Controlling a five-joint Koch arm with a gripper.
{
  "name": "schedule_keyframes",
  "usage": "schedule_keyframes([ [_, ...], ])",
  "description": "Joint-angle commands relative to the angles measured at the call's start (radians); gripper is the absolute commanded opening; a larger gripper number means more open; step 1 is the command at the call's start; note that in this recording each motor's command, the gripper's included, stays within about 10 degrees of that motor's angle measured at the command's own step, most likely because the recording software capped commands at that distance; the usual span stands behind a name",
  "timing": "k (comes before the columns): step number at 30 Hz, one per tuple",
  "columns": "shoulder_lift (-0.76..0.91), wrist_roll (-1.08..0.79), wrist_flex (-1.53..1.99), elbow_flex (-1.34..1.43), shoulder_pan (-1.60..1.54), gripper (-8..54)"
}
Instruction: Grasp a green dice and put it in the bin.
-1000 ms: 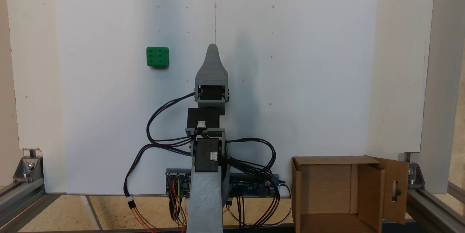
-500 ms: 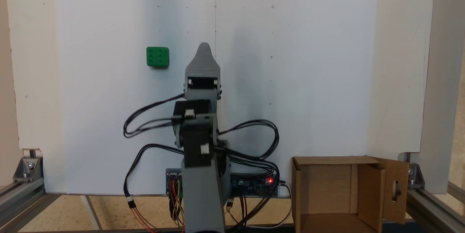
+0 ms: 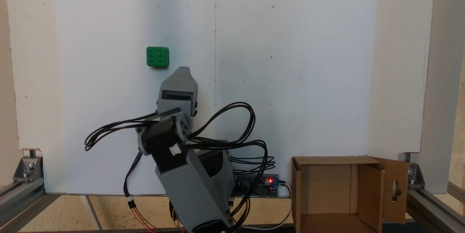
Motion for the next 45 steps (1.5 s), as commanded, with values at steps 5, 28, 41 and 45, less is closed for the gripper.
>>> schedule_keyframes([
  [5, -0.044, 0.195, -0.071, -0.089, -0.121, 43.1],
  [28, -0.413, 0.301, -0.135, -0.336, -0.187, 43.2],
  [41, -0.448, 0.299, -0.175, -0.334, -0.184, 43.2],
  [45, -0.468, 0.299, -0.179, -0.334, -0.187, 43.2],
])
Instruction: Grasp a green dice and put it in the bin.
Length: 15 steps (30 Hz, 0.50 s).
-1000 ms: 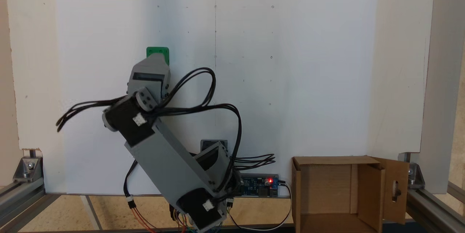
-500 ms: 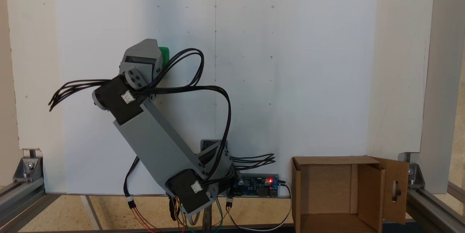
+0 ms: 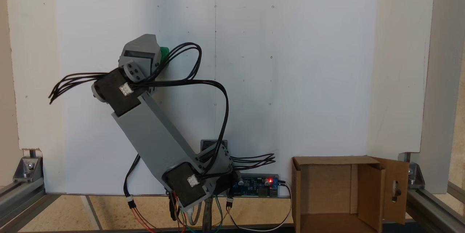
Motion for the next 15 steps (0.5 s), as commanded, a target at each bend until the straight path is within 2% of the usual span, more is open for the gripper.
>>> schedule_keyframes([
  [1, 0.006, 0.089, -0.011, -0.055, -0.002, 43.2],
  [15, -0.029, 0.089, -0.011, -0.043, -0.025, 43.4],
])
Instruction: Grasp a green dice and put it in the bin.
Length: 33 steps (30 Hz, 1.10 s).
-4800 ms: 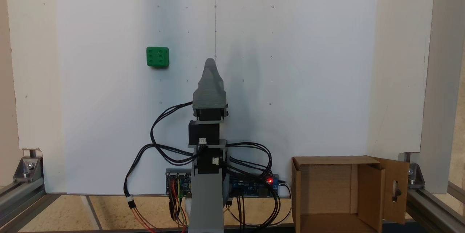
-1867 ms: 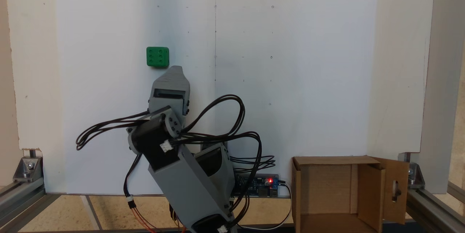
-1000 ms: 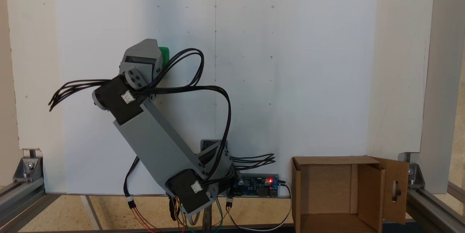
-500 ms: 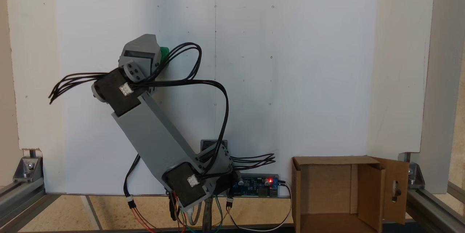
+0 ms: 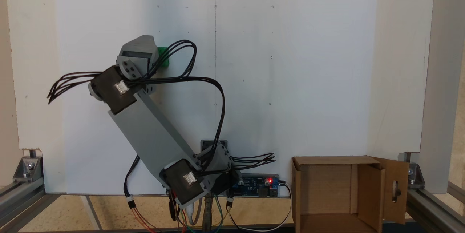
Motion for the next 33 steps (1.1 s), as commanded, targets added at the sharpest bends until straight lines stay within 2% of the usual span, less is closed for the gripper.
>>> schedule_keyframes([
  [1, -0.002, 0.083, -0.011, -0.043, -0.002, 43.4],
  [16, -0.029, 0.083, -0.020, -0.012, -0.002, 43.4],
  [23, -0.029, 0.083, -0.195, 0.117, -0.002, 43.3],
  [33, -0.029, 0.083, -0.272, 0.172, 0.006, 43.2],
])
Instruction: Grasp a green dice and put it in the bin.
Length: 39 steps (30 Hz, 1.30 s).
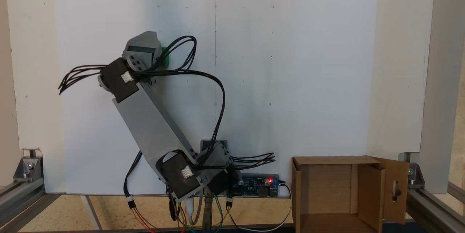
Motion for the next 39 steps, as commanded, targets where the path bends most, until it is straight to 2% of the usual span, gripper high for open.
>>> schedule_keyframes([
  [1, 0.011, 0.083, -0.038, -0.008, 0.000, 43.2],
  [39, 0.003, 0.083, -0.147, 0.135, 0.011, 43.1],
])
